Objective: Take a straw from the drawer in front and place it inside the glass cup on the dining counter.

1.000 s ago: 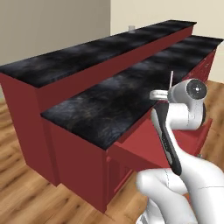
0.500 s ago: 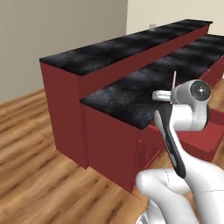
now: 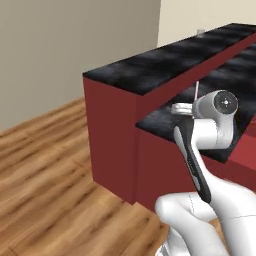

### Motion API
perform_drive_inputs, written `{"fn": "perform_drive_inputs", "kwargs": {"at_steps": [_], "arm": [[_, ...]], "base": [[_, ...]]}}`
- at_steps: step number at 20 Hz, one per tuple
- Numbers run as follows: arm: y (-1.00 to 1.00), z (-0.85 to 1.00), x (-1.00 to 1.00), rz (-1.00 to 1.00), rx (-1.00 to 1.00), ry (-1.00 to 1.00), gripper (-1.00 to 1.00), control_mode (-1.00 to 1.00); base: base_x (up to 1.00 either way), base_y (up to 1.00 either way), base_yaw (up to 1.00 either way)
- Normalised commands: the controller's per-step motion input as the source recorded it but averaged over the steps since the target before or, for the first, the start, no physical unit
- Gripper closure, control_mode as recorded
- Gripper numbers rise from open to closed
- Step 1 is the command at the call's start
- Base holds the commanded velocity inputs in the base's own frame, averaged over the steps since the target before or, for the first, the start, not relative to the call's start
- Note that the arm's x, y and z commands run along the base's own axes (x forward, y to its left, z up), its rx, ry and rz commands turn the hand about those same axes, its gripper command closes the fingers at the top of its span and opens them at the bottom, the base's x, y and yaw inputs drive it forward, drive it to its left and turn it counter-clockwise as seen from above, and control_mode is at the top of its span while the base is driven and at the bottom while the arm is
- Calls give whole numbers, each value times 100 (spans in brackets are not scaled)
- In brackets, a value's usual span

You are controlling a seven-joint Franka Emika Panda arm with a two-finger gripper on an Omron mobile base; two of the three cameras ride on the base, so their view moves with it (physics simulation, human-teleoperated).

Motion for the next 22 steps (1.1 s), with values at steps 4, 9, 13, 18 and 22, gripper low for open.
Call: {"fn": "perform_drive_inputs", "kwargs": {"at_steps": [4,9,13,18,22], "arm": [[0,0,0,0,0,0,100,100],[0,0,0,0,0,0,100,100],[0,0,0,0,0,0,100,100],[0,0,0,0,0,0,100,100],[0,0,0,0,0,0,100,100]], "base": [[65,100,-8],[63,100,-9],[58,100,-10],[48,100,-13],[42,100,-15]]}}
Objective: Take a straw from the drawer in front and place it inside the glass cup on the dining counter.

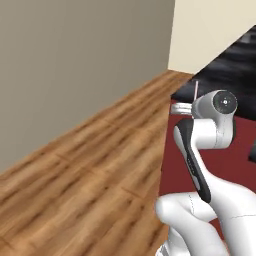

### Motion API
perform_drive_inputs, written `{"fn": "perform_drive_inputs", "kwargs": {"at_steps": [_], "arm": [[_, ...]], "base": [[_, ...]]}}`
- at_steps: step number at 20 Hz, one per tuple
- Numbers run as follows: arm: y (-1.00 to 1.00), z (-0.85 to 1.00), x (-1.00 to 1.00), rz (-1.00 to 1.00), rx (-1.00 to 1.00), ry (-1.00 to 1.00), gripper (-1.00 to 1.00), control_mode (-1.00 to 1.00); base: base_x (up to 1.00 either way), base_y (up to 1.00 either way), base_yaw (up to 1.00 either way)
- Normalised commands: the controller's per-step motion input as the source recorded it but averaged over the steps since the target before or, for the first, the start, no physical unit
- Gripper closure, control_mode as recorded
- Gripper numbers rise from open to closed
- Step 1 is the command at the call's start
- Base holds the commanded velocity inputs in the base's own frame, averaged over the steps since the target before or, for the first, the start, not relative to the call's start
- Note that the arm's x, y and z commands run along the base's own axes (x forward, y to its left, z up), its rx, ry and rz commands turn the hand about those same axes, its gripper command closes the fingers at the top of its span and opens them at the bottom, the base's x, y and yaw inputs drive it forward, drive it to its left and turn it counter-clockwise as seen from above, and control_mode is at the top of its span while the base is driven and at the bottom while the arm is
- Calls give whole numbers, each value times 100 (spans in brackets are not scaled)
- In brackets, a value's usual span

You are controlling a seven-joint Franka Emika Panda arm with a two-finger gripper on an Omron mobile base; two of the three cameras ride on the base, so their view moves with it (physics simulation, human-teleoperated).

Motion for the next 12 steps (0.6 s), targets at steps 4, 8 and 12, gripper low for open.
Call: {"fn": "perform_drive_inputs", "kwargs": {"at_steps": [4,8,12], "arm": [[0,0,0,0,0,0,100,100],[0,0,0,0,0,0,100,100],[0,0,0,0,0,0,100,100]], "base": [[39,100,-17],[37,100,-23],[38,100,-32]]}}
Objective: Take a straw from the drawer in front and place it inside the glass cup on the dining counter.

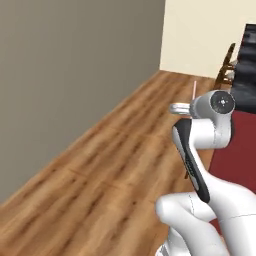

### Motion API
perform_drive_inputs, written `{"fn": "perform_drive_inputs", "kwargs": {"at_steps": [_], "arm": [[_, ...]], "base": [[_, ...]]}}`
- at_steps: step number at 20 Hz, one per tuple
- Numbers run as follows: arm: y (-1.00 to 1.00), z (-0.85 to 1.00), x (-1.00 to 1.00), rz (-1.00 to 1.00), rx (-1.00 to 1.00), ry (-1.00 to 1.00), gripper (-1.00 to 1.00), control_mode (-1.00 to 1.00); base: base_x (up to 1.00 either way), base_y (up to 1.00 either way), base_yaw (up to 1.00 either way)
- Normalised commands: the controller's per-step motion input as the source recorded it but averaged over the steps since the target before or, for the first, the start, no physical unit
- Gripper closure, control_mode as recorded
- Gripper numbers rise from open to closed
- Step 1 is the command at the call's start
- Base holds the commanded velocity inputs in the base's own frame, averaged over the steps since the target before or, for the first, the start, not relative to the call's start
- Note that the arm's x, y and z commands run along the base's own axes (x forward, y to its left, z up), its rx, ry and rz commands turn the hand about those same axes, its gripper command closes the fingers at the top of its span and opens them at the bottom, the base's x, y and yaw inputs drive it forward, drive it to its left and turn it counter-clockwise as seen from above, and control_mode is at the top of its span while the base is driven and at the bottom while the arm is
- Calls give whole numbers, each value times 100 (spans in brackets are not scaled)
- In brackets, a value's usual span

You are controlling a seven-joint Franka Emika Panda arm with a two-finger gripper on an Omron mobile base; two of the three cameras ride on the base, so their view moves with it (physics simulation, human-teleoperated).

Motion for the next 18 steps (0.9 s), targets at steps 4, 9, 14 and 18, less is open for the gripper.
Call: {"fn": "perform_drive_inputs", "kwargs": {"at_steps": [4,9,14,18], "arm": [[0,0,0,0,0,0,100,100],[0,0,0,0,0,0,100,100],[0,0,0,0,0,0,100,100],[0,0,0,0,0,0,100,100]], "base": [[37,100,-48],[48,99,-54],[63,88,-49],[89,85,-33]]}}
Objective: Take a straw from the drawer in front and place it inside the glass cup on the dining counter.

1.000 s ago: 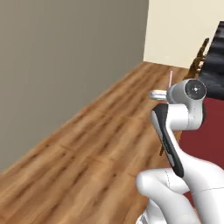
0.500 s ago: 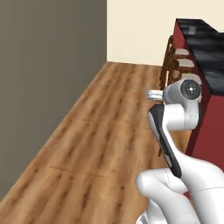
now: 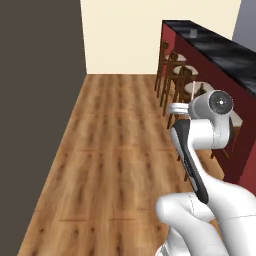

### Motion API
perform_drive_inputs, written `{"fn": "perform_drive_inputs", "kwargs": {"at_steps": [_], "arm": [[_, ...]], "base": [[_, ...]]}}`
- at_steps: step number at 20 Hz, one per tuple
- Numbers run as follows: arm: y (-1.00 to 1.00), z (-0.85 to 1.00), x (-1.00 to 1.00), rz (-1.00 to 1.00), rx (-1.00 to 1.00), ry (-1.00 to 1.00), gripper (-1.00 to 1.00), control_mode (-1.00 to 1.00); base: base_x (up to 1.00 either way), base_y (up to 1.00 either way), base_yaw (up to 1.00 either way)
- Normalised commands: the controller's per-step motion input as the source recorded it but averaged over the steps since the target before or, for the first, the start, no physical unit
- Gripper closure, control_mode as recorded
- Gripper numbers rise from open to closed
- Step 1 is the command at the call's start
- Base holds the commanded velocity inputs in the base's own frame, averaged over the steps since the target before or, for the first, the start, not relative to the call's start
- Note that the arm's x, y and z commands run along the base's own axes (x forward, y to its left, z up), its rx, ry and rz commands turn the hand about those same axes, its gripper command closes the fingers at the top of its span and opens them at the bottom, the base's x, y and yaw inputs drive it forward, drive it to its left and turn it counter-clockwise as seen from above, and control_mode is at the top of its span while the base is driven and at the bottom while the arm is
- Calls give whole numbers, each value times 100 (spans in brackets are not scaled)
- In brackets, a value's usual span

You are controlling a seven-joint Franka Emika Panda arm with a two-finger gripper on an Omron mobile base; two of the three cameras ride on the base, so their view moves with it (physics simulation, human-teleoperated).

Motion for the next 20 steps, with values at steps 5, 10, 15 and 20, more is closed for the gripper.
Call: {"fn": "perform_drive_inputs", "kwargs": {"at_steps": [5,10,15,20], "arm": [[0,0,0,0,0,0,100,100],[0,0,0,0,0,0,100,100],[0,0,0,0,0,0,100,100],[0,0,0,0,0,0,100,100]], "base": [[100,67,-17],[100,50,-13],[100,41,-20],[100,47,-50]]}}
